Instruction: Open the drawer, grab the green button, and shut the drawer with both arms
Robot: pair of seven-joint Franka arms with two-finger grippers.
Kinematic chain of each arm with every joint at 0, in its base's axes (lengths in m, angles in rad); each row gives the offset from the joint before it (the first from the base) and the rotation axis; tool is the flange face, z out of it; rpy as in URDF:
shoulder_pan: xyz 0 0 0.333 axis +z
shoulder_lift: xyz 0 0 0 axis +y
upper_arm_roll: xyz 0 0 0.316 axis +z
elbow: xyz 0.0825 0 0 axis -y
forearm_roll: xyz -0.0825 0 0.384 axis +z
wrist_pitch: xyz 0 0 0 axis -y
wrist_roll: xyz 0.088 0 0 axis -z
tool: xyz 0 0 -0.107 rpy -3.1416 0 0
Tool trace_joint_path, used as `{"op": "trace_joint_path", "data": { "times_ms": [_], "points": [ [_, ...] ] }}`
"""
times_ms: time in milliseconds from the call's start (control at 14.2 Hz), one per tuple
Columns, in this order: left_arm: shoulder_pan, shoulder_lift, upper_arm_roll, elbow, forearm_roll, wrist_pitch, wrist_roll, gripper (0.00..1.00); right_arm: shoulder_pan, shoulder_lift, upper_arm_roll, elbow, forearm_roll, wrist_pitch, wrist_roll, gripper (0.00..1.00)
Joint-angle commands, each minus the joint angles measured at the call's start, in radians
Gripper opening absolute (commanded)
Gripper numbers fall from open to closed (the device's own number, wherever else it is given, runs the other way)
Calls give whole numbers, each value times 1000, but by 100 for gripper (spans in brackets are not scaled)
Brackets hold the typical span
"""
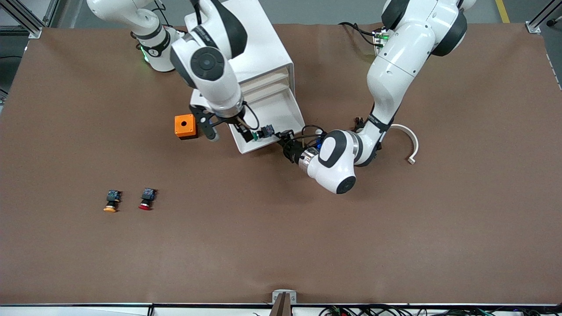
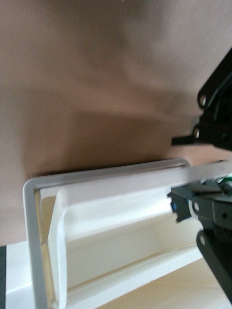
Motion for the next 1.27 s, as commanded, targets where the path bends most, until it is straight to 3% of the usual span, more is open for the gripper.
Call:
{"op": "trace_joint_path", "data": {
  "times_ms": [0, 352, 563, 774, 1055, 1196],
  "points": [
    [24, -17, 10, 4, 9, 8, 21, 100, 52, 33, -12, 5, -46, 15, 98, 100],
    [71, -71, 24, 21, 183, -11, 33, 100, 112, 118, -14, 7, -76, 82, 200, 100],
    [121, -71, 28, 96, 210, -95, 120, 100, 127, 151, -14, 11, -81, 112, 222, 100],
    [182, -135, 30, 97, 242, -132, 254, 100, 130, 174, -14, 13, -81, 125, 222, 100],
    [167, -224, 19, 97, 470, -169, 362, 100, 141, 205, -14, 15, -83, 150, 225, 100],
    [156, -268, 17, 95, 542, -169, 457, 100, 141, 213, -14, 15, -83, 165, 222, 90]
  ]
}}
